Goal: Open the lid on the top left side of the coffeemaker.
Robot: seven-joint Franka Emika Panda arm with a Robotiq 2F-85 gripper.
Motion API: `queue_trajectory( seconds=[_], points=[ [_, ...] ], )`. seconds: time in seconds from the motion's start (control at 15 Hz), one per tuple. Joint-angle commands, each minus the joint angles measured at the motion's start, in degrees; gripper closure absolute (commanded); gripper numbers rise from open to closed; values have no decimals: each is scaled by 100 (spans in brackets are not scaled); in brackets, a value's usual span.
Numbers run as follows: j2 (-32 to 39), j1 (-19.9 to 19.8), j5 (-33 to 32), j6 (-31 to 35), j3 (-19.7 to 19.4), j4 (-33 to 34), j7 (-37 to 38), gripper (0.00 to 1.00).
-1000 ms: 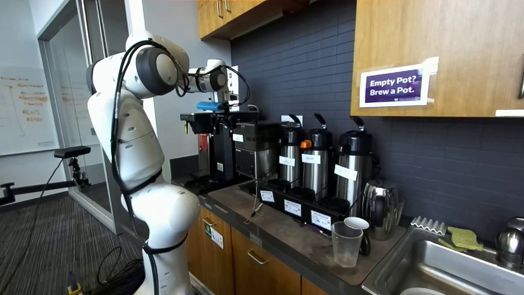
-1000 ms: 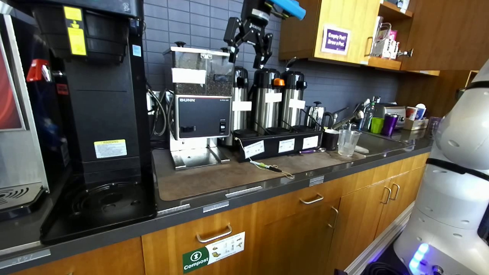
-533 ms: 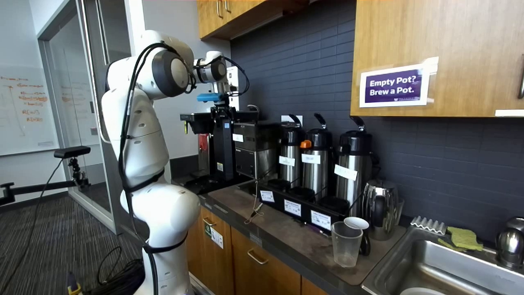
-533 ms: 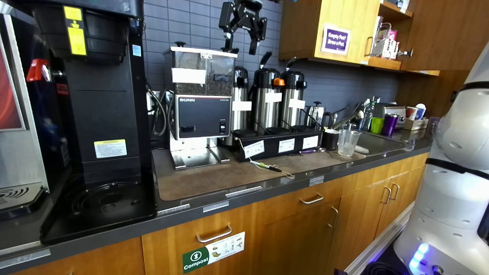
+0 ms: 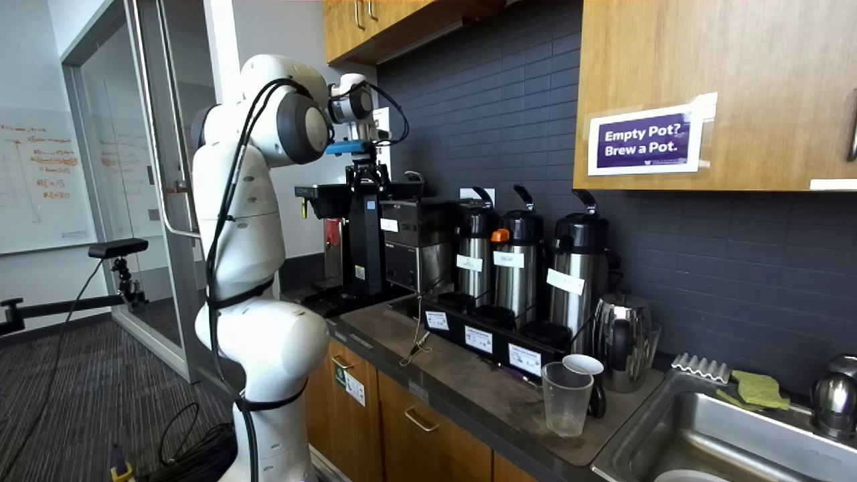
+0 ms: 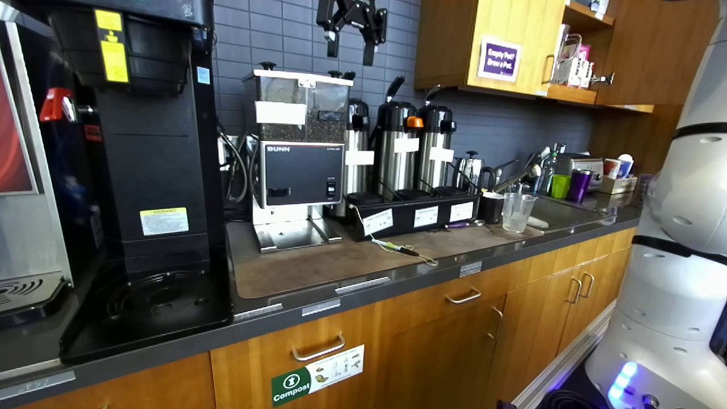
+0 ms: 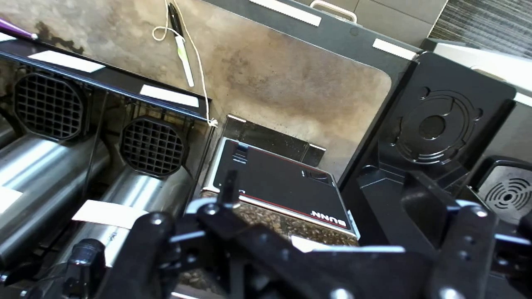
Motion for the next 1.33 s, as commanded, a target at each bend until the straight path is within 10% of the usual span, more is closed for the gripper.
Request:
queue_trajectory(
  seconds=[0.0,1.27],
  points=[
    [319,163,-127,-272,-66,556,-42,0],
    [1679,565,-429,-451,-281,2251,-700,0]
  ],
)
